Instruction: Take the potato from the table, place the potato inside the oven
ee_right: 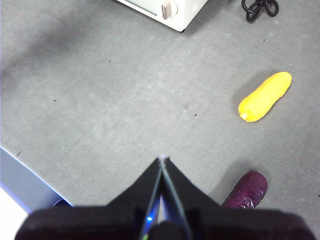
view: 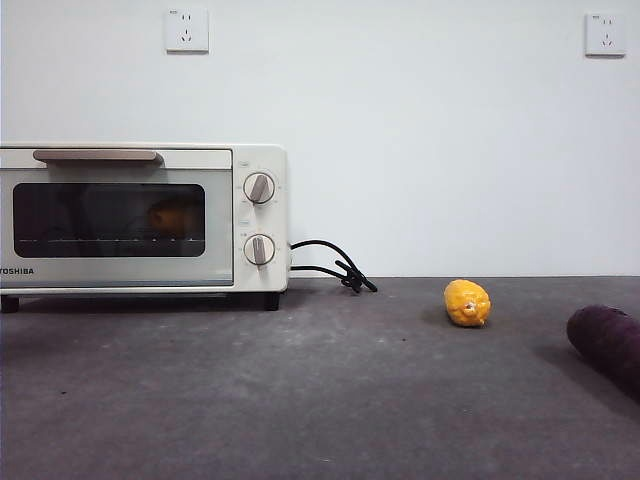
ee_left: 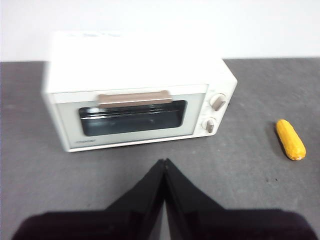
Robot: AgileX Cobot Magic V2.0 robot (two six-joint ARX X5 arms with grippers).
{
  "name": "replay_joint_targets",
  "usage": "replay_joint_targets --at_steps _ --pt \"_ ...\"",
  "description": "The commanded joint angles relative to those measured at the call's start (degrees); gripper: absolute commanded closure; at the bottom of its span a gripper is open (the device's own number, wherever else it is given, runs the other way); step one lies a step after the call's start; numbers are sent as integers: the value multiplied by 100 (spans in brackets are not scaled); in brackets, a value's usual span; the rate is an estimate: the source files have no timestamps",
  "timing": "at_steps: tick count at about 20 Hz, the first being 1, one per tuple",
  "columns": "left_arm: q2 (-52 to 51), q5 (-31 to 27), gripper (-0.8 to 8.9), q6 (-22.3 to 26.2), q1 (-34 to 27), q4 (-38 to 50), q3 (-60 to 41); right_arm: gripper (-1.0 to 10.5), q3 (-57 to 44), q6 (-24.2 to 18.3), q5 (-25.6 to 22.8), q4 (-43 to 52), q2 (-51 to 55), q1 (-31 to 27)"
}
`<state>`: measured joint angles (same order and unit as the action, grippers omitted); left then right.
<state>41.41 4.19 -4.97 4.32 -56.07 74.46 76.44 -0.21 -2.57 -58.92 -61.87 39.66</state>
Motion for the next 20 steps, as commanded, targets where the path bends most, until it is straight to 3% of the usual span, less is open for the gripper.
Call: replay_joint_targets --at_steps 1,8,12,15,20 --pt "-428 -39 818 46 26 -302 11 946 -59 61 -2 17 -22 -2" --pt "-509 177 818 48 26 -389 11 946 -59 61 -2 17 -22 -2" --pt "-77 28 818 837 9 -223 7 946 -59 61 0 17 -22 -2" --pt "-33 92 818 1711 0 782 -431 946 -59 61 -2 17 -22 -2" --pt "-1130 79 818 1869 -2 3331 -2914 946 -59 61 0 17 -22 -2"
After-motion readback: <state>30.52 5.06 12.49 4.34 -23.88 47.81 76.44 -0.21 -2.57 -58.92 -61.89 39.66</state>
